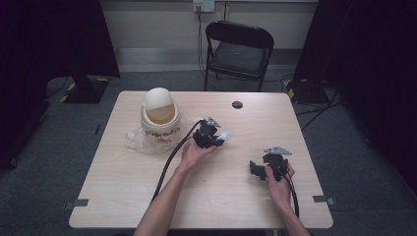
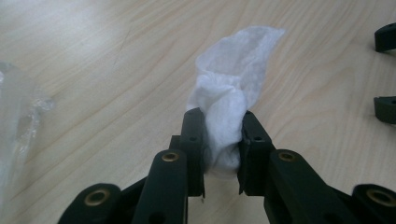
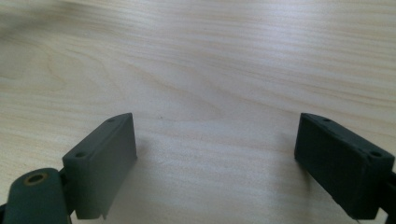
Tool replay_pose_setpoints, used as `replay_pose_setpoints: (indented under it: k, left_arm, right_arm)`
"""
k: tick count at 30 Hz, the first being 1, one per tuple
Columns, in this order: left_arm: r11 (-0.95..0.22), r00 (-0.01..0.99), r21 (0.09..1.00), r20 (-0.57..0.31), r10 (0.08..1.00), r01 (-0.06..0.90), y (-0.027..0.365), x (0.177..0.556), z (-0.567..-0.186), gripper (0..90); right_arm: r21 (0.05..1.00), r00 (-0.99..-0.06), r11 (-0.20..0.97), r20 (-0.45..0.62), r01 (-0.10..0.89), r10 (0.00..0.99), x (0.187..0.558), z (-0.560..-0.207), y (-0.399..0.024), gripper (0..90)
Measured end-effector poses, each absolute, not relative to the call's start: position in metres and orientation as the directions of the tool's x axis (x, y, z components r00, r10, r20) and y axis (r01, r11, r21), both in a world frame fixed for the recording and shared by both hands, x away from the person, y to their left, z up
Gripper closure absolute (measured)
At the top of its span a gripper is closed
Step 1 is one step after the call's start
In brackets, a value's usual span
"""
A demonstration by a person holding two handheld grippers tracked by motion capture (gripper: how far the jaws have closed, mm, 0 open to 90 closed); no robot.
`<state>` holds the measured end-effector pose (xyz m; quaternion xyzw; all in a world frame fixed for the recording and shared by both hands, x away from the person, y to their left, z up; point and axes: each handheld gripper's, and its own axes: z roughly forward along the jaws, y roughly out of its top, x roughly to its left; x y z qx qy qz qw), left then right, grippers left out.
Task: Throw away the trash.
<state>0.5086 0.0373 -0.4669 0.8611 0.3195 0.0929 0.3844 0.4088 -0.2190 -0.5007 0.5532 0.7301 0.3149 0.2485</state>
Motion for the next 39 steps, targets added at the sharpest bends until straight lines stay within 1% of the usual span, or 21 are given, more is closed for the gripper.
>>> replay_pose_setpoints:
  k: [18, 26, 32, 34, 39]
  left_arm:
    - [-0.418, 0.767, 0.771, -0.138, 0.627, 0.48, 0.062, 0.485, -0.445, 75.7]
    - [-0.431, 0.769, 0.777, -0.104, 0.631, 0.459, 0.069, 0.471, -0.43, 75.8]
    - [-0.415, 0.764, 0.789, -0.104, 0.636, 0.453, 0.076, 0.464, -0.418, 75.8]
    - [-0.424, 0.77, 0.791, -0.089, 0.632, 0.44, 0.077, 0.462, -0.413, 75.8]
    - [-0.398, 0.756, 0.804, -0.094, 0.648, 0.442, 0.086, 0.461, -0.409, 75.8]
  right_arm:
    - [0.735, -0.267, 0.192, -0.015, 0.651, 0.963, 0.409, -0.501, -0.219, 11.5]
    - [0.734, -0.267, 0.192, -0.015, 0.651, 0.964, 0.409, -0.501, -0.219, 11.5]
    - [0.735, -0.267, 0.192, -0.015, 0.651, 0.963, 0.409, -0.501, -0.219, 11.5]
    - [0.735, -0.267, 0.192, -0.015, 0.651, 0.964, 0.409, -0.501, -0.219, 11.5]
    - [0.735, -0.267, 0.192, -0.015, 0.651, 0.964, 0.409, -0.501, -0.219, 11.5]
